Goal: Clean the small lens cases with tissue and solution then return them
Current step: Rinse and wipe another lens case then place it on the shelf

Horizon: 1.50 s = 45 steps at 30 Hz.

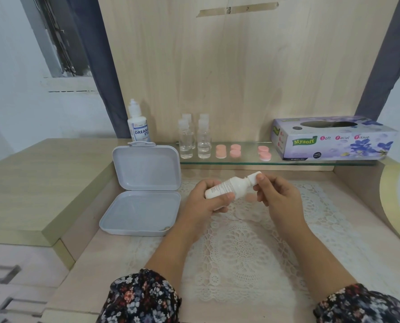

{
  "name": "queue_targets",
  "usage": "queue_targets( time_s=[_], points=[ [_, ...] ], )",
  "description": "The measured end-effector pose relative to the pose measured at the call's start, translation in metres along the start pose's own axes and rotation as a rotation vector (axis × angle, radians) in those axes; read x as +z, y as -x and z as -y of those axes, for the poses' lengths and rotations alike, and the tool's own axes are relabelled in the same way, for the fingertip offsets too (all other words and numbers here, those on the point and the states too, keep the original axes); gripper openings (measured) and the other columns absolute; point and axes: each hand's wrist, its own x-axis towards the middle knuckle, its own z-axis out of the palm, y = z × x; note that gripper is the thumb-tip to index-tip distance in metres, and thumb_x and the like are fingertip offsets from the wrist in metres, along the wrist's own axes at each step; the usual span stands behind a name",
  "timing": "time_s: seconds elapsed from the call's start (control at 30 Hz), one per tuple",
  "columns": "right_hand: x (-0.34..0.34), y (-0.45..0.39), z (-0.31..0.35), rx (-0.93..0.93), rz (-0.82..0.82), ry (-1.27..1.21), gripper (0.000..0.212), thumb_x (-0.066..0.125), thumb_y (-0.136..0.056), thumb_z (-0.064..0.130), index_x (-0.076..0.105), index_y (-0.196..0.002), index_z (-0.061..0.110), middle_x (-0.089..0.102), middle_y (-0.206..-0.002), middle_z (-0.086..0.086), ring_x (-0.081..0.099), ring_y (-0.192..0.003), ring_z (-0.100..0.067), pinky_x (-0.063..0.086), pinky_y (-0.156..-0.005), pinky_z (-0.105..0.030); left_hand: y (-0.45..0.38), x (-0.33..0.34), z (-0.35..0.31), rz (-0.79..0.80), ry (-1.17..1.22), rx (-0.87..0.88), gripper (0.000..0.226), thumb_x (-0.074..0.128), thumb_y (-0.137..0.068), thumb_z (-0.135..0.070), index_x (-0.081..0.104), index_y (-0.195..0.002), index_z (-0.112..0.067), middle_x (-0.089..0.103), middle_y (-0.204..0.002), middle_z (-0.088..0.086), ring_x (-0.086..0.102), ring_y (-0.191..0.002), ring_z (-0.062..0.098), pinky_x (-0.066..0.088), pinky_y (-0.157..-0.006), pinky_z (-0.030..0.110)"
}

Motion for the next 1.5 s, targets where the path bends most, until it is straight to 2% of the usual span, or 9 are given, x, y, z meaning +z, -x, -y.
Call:
queue_targets(
  time_s=[0.17,0.33,0.5,0.67,0.77,0.97,1.17,1.33,1.5],
  points=[
    [-0.001,0.001,0.000,0.006,0.026,-0.055,0.016,0.058,-0.094,0.019,0.071,-0.103,0.016,0.070,-0.080,-0.002,0.055,-0.057,-0.009,0.042,-0.053,-0.014,0.004,0.003,0.001,0.002,-0.202,0.076,0.036,0.078,-0.077,-0.016,0.063,-0.106,-0.029,0.067,-0.104,-0.005,0.061,-0.082,0.006,0.044,-0.059,0.016],
    [-0.007,-0.001,-0.001,0.029,0.014,-0.030,0.018,0.056,-0.095,0.018,0.069,-0.109,0.018,0.069,-0.084,-0.003,0.054,-0.058,-0.008,0.044,-0.056,-0.011,-0.001,-0.003,0.003,-0.169,-0.255,0.169,0.031,0.075,-0.080,-0.019,0.061,-0.103,-0.035,0.064,-0.100,-0.013,0.061,-0.089,0.003,0.051,-0.076,0.025],
    [-0.023,-0.004,-0.005,0.105,0.033,0.154,0.013,0.064,-0.090,0.018,0.070,-0.098,0.027,0.069,-0.089,0.001,0.059,-0.070,-0.010,0.045,-0.070,-0.022,-0.007,-0.008,0.008,-0.289,-0.291,0.230,0.037,0.075,-0.081,-0.016,0.056,-0.112,-0.023,0.060,-0.104,-0.014,0.056,-0.092,-0.003,0.046,-0.075,0.016],
    [-0.034,0.001,-0.004,0.102,0.176,0.518,0.006,0.068,-0.086,0.034,0.067,-0.091,0.030,0.064,-0.086,0.006,0.053,-0.069,-0.008,0.041,-0.057,-0.021,-0.014,-0.012,0.017,-0.367,-0.373,0.227,0.038,0.076,-0.079,-0.019,0.054,-0.110,-0.022,0.061,-0.104,-0.009,0.056,-0.091,0.001,0.044,-0.076,0.018],
    [-0.037,0.003,-0.005,0.069,0.279,0.745,0.014,0.067,-0.087,0.039,0.065,-0.098,0.032,0.062,-0.091,0.013,0.052,-0.071,-0.003,0.041,-0.061,-0.022,-0.015,-0.013,0.020,-0.362,-0.417,0.234,0.035,0.075,-0.080,-0.020,0.053,-0.108,-0.023,0.060,-0.103,-0.012,0.055,-0.090,-0.003,0.042,-0.073,0.016],
    [-0.035,0.005,0.000,0.101,0.407,0.865,0.029,0.076,-0.077,0.041,0.064,-0.102,0.033,0.057,-0.098,0.016,0.052,-0.084,0.001,0.039,-0.067,-0.019,-0.015,-0.013,0.020,-0.353,-0.468,0.235,0.036,0.075,-0.082,-0.021,0.051,-0.109,-0.024,0.057,-0.101,-0.015,0.054,-0.092,0.003,0.039,-0.079,0.021],
    [-0.035,0.006,-0.002,0.072,0.423,0.912,0.030,0.076,-0.077,0.037,0.065,-0.104,0.029,0.055,-0.098,0.017,0.050,-0.086,0.004,0.037,-0.067,-0.014,-0.013,-0.012,0.020,-0.340,-0.496,0.224,0.039,0.073,-0.084,-0.024,0.053,-0.117,-0.021,0.057,-0.103,-0.014,0.055,-0.094,0.005,0.040,-0.079,0.022],
    [-0.036,0.005,-0.004,0.058,0.415,0.913,0.028,0.075,-0.079,0.035,0.066,-0.104,0.028,0.055,-0.097,0.016,0.049,-0.085,0.004,0.036,-0.067,-0.012,-0.008,-0.009,0.019,-0.320,-0.546,0.283,0.029,0.068,-0.087,-0.031,0.051,-0.110,-0.024,0.057,-0.099,-0.015,0.052,-0.088,-0.005,0.037,-0.069,0.013],
    [-0.041,0.007,-0.006,0.049,0.403,0.913,0.027,0.074,-0.079,0.034,0.066,-0.105,0.029,0.055,-0.095,0.016,0.050,-0.084,0.004,0.037,-0.066,-0.014,-0.007,-0.008,0.023,-0.371,-0.590,0.432,0.045,0.055,-0.094,-0.038,0.045,-0.133,-0.018,0.055,-0.124,-0.007,0.051,-0.113,0.008,0.039,-0.096,0.027]
  ],
)
